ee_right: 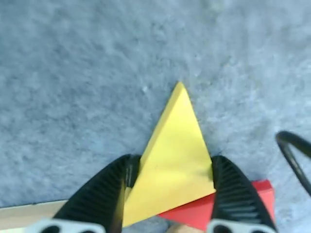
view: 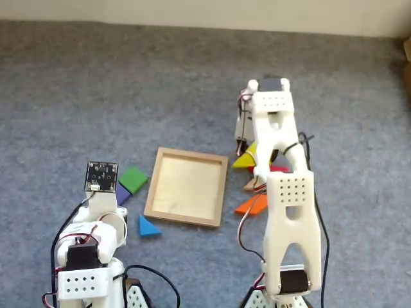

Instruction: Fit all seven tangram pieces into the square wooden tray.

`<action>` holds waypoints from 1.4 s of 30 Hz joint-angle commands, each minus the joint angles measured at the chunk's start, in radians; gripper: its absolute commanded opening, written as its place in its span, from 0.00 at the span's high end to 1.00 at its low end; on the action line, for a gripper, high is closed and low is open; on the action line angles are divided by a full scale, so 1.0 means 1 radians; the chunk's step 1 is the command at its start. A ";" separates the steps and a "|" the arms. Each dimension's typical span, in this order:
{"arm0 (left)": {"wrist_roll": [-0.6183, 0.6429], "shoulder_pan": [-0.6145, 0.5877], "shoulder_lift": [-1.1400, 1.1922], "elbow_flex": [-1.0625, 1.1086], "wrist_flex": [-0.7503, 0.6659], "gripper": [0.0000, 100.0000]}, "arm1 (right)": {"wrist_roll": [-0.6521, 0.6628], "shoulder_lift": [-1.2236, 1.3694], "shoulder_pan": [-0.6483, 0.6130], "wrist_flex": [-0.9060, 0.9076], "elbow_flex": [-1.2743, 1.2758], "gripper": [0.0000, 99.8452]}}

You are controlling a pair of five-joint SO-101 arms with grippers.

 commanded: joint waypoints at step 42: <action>-0.003 0.010 -0.008 0.027 -0.014 0.92 | 0.671 -0.800 0.111 0.018 0.727 0.92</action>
